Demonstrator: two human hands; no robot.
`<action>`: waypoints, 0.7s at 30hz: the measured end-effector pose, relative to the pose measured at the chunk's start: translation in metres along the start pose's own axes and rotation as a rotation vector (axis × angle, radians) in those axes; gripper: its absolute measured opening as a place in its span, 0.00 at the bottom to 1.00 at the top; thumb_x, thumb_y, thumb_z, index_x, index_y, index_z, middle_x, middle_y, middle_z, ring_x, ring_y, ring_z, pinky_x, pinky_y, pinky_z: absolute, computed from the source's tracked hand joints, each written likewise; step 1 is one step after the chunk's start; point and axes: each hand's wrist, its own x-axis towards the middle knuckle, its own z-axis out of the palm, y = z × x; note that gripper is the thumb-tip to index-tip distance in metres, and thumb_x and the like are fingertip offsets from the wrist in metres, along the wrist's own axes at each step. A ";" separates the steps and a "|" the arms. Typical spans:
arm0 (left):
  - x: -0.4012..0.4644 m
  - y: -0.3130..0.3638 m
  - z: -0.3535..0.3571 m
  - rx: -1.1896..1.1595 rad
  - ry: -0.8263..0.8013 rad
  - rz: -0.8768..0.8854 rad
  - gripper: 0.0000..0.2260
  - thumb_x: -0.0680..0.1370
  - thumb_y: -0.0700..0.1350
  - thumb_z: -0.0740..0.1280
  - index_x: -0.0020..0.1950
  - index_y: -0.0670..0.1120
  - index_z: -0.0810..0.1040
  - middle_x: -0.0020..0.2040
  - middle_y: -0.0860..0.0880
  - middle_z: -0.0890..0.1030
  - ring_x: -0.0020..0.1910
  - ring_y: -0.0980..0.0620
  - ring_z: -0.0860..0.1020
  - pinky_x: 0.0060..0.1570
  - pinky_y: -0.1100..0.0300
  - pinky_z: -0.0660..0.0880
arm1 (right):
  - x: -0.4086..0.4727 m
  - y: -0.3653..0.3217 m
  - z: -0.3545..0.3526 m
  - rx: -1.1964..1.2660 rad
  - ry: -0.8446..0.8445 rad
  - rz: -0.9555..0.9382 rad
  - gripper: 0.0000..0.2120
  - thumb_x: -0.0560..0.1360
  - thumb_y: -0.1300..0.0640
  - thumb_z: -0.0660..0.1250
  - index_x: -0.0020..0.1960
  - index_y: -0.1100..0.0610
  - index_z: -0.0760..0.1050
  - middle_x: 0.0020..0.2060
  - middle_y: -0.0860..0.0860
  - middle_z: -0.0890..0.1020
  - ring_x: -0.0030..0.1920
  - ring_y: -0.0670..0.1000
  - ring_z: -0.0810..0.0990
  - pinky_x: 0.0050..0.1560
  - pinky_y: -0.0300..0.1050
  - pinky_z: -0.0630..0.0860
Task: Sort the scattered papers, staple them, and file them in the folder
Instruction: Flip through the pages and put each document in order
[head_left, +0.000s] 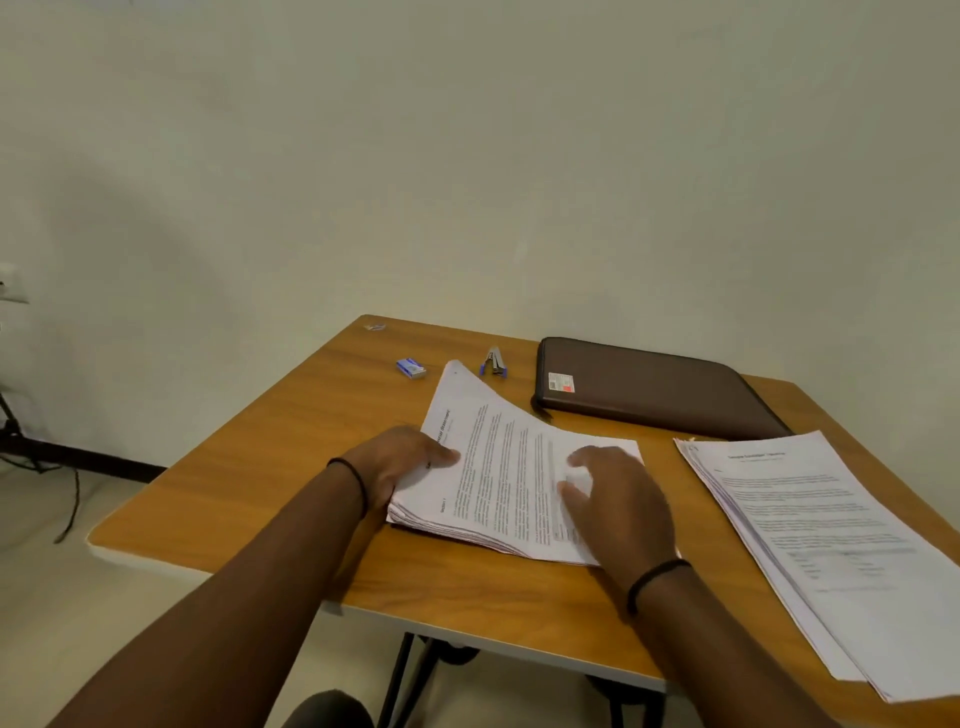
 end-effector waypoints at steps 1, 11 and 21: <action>-0.001 0.002 0.000 0.015 0.004 -0.016 0.09 0.78 0.35 0.68 0.59 0.38 0.80 0.54 0.39 0.85 0.54 0.36 0.83 0.62 0.38 0.75 | -0.006 -0.012 0.002 0.114 -0.065 -0.069 0.15 0.77 0.44 0.68 0.61 0.48 0.78 0.59 0.46 0.80 0.56 0.45 0.77 0.59 0.39 0.75; 0.017 0.024 -0.014 0.199 -0.004 0.001 0.11 0.78 0.41 0.70 0.59 0.40 0.79 0.57 0.41 0.83 0.57 0.37 0.81 0.63 0.45 0.75 | -0.017 -0.082 0.036 -0.116 0.036 -0.775 0.13 0.77 0.43 0.65 0.52 0.51 0.80 0.43 0.47 0.82 0.41 0.47 0.80 0.37 0.43 0.79; 0.044 0.024 -0.044 0.275 -0.146 0.007 0.10 0.79 0.41 0.69 0.60 0.41 0.81 0.57 0.43 0.84 0.52 0.44 0.82 0.53 0.54 0.77 | 0.003 -0.067 0.073 -0.144 0.068 -0.909 0.14 0.80 0.51 0.59 0.48 0.56 0.81 0.39 0.51 0.82 0.35 0.50 0.79 0.31 0.46 0.78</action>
